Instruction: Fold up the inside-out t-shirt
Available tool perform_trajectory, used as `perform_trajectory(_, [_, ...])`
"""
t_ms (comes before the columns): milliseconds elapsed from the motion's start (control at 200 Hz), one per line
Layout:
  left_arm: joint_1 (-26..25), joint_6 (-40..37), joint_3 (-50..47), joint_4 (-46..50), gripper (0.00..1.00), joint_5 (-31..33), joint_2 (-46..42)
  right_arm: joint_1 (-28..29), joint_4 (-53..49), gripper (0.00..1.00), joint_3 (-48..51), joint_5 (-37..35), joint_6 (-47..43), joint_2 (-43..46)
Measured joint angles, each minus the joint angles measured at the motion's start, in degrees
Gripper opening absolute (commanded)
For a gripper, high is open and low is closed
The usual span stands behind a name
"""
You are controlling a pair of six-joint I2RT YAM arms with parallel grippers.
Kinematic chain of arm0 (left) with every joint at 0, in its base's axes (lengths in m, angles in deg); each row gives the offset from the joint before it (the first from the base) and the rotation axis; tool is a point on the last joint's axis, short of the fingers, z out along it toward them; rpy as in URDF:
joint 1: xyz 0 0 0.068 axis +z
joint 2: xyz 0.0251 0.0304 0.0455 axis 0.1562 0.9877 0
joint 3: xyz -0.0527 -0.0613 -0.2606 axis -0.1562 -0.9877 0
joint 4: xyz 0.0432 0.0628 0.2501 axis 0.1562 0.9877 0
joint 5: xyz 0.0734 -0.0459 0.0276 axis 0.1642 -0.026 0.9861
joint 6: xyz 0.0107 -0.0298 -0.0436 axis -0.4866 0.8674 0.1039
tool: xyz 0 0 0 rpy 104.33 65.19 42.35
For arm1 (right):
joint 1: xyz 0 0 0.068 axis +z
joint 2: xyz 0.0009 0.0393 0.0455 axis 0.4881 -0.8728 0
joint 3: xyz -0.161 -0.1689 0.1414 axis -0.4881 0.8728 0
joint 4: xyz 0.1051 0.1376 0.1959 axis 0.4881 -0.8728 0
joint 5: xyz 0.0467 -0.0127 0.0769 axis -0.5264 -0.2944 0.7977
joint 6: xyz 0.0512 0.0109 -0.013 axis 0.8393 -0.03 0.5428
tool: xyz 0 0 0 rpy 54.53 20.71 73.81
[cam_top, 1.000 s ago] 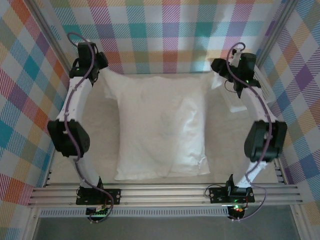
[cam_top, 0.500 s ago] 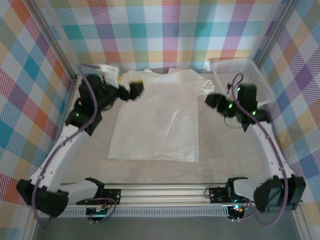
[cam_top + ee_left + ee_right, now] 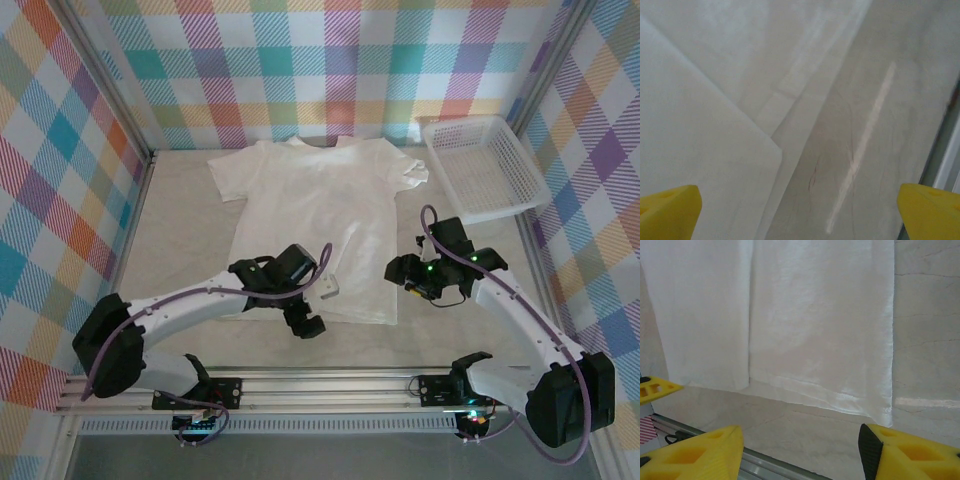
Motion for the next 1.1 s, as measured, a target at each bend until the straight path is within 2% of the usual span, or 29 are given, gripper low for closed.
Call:
perform_trajectory(45, [0.0,4.1,1.5,-0.3,0.99,1.0,2.6,0.0,0.0,0.64,0.0,0.0,0.2,-0.1])
perform_trajectory(140, [0.0,13.1,5.0,-0.3,0.85,3.5,9.3,0.0,0.4,0.64,0.0,0.0,0.9,-0.4])
perform_trajectory(225, [0.0,20.5,7.9,0.4,0.77,5.8,15.2,0.0,1.1,0.64,-0.1,0.1,1.6,-0.7])
perform_trajectory(255, [0.0,22.2,8.8,0.9,0.76,6.3,17.0,0.0,1.3,0.64,-0.2,0.2,1.8,-1.0])
perform_trajectory(395, [0.0,28.8,10.6,2.2,0.52,9.6,22.2,0.0,1.3,0.64,-1.5,0.2,2.2,-2.1])
perform_trajectory(445, [0.0,29.5,10.6,3.0,0.48,10.7,22.4,0.0,1.3,0.64,-1.8,0.2,2.2,-2.1])
perform_trajectory(505, [0.0,30.6,10.7,3.4,0.31,11.8,22.4,0.0,1.4,0.64,-1.8,0.2,2.3,-2.1])
perform_trajectory(555, [0.0,31.5,10.7,3.6,0.11,12.5,22.4,0.0,1.3,0.64,-1.8,0.2,2.4,-2.1])
perform_trajectory(595, [0.0,31.8,10.7,3.9,0.0,13.0,22.4,0.0,1.4,0.64,-1.8,0.2,2.4,-2.1])
perform_trajectory(785, [0.0,32.6,11.0,5.2,0.0,13.2,20.7,0.0,1.5,0.68,-1.8,0.0,2.3,-1.6])
perform_trajectory(880, [0.4,33.1,13.2,7.5,0.0,11.3,18.0,0.3,3.8,0.71,-1.7,0.1,-1.3,0.2])
perform_trajectory(965, [1.6,33.6,16.9,8.3,0.0,8.5,15.1,2.8,10.5,0.73,0.5,0.0,-8.0,4.4])
perform_trajectory(1100, [4.3,34.9,22.3,8.3,0.0,4.1,11.6,9.3,27.5,0.78,8.7,-1.0,-23.0,9.7])
